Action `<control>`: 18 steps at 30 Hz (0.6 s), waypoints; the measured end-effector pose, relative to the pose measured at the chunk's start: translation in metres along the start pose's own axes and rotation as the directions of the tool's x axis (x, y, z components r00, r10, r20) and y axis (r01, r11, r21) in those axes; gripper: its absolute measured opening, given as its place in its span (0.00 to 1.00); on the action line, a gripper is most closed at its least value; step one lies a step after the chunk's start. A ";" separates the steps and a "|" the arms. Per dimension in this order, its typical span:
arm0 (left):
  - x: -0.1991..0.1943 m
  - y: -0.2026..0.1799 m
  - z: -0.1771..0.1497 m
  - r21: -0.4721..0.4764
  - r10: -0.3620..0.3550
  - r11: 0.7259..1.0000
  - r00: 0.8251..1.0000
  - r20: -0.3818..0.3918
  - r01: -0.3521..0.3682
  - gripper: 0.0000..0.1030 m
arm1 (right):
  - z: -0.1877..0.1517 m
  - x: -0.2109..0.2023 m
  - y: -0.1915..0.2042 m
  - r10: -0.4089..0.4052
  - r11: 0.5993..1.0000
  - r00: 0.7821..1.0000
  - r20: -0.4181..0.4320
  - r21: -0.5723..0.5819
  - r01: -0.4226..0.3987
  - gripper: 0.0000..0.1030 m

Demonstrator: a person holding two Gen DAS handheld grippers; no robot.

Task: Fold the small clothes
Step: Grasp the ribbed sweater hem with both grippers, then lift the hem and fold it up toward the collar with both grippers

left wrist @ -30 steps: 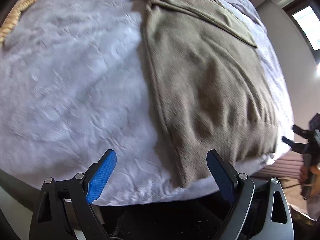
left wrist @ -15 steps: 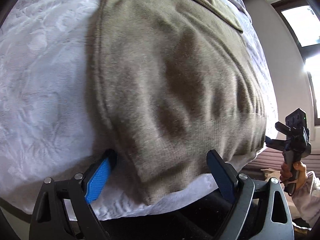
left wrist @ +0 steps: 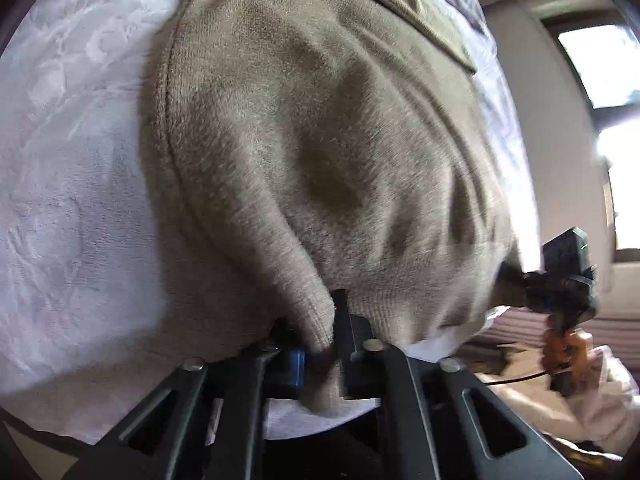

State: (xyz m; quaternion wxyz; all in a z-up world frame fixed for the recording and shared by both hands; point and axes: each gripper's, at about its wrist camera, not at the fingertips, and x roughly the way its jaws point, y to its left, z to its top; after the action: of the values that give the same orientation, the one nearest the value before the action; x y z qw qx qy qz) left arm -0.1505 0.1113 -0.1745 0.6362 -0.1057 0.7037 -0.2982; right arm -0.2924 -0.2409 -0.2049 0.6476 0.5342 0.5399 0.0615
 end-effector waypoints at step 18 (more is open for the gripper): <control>-0.089 -0.022 0.057 -0.041 -0.176 0.981 0.960 0.217 0.189 0.11 | 0.053 -0.039 0.096 0.339 0.934 0.940 0.032 -0.128 -0.332 0.07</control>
State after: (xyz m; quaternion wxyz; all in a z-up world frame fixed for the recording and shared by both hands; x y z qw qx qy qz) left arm -0.0857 0.1246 -0.0889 0.6737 -0.2208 0.6279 -0.3211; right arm -0.2203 -0.2593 -0.1151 0.6729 0.5799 0.4185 0.1892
